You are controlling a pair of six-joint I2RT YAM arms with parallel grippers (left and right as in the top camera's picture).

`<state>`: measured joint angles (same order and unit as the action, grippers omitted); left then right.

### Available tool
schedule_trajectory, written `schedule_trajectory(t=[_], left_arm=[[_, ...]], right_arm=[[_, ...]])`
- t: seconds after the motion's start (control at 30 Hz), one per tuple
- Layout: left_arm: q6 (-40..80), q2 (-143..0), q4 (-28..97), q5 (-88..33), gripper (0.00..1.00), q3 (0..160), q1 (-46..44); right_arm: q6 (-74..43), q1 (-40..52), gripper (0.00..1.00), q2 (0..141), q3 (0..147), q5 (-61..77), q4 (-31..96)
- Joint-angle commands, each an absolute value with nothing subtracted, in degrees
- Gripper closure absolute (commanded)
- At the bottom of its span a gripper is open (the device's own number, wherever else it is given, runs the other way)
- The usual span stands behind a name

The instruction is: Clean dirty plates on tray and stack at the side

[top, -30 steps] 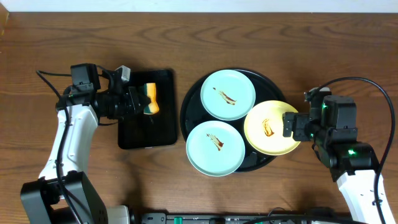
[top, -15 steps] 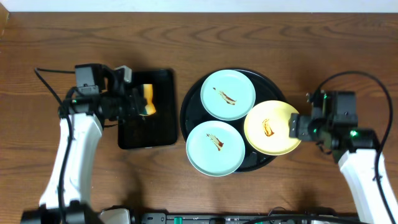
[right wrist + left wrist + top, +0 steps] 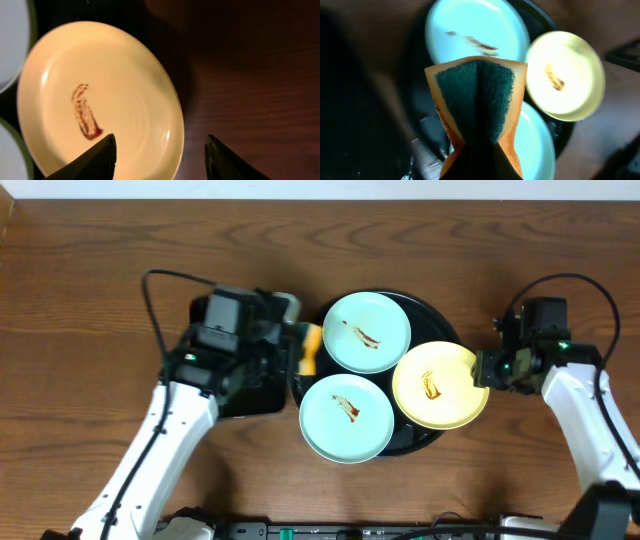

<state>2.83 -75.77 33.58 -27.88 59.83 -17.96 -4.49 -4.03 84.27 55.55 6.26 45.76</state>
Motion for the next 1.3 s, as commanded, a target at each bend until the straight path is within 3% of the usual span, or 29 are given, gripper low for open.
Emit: schedule_trajectory(t=[0.0,0.3,0.63,0.87,1.27], left_arm=[[4.4,-76.1,31.5,-27.4,0.92,61.4,-22.1],[10.5,-81.3,24.7,-27.6,0.92,61.4,-29.5],[11.7,-87.8,16.2,-27.8,0.92,61.4,-35.7],[17.0,-90.5,10.7,-27.6,0.92,61.4,-39.4],[20.8,-91.5,18.3,-26.2,0.92,67.7,-39.9]], right_arm=[[-3.6,-4.5,0.46,87.2,55.7,6.9,45.1],[-3.6,-4.5,0.55,93.1,55.7,6.1,43.3],[-3.6,-3.2,0.98,94.1,55.7,11.4,43.4],[-3.6,-0.5,0.99,94.1,55.7,11.4,44.1],[-3.8,-0.4,0.99,94.1,55.7,11.0,45.4]])
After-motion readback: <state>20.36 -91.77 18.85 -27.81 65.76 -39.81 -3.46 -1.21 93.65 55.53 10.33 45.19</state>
